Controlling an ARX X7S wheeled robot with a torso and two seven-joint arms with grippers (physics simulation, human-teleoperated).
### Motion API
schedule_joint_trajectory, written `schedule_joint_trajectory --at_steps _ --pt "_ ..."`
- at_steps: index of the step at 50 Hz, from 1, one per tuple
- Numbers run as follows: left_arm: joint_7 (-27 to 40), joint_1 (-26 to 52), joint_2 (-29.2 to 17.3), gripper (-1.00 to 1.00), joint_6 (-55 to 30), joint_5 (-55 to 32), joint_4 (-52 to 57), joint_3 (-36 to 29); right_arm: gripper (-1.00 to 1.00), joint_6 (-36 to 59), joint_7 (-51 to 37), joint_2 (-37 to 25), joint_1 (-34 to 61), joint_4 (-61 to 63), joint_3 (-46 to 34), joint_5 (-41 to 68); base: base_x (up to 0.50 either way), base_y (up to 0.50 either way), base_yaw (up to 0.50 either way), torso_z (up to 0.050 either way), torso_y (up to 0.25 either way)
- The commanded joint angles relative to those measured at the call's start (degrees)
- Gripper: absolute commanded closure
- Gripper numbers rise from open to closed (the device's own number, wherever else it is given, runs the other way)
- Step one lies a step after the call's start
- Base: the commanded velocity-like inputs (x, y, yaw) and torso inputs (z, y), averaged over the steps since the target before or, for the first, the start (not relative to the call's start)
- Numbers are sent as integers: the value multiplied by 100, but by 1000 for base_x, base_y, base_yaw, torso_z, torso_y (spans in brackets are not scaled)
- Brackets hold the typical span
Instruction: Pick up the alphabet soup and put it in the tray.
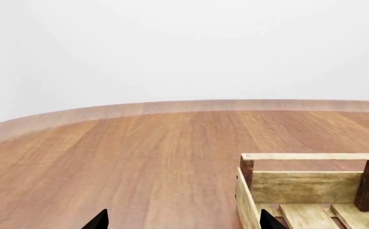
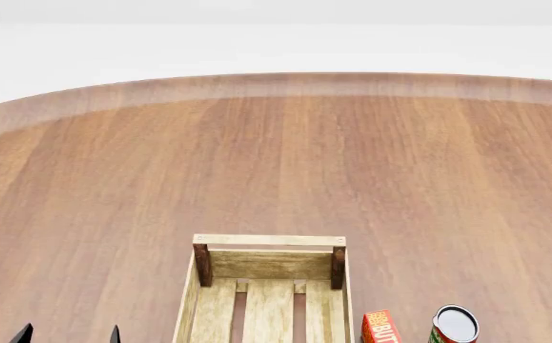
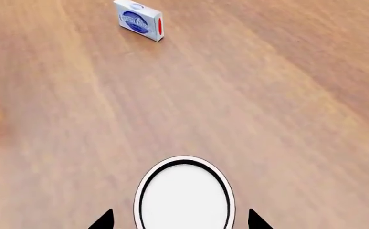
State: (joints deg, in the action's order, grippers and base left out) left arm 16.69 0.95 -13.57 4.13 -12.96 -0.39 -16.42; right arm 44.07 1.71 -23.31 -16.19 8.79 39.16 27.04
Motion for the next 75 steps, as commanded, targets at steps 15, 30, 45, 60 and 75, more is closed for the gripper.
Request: schedule_joint_trajectory --at_steps 15,30,45,60,75 --pt "51 19 -42 -100 23 -47 -19 -60 -100 -157 12 2 141 -363 -189 -108 0 0 0 0 0" --pt "79 23 -66 -100 39 -65 -26 -99 -100 -288 47 12 107 -576 -143 -135 0 0 0 0 0" --pt "108 36 -84 -100 49 -90 -45 -129 -100 -341 42 18 146 -660 -241 -182 0 0 0 0 0" --pt "138 23 -116 -100 51 -109 1 -165 100 -216 -16 -11 16 -179 -69 -57 0 0 0 0 1" --pt "162 30 -139 -100 73 -119 -5 -199 100 26 -58 -57 -86 531 -77 94 0 0 0 0 0"
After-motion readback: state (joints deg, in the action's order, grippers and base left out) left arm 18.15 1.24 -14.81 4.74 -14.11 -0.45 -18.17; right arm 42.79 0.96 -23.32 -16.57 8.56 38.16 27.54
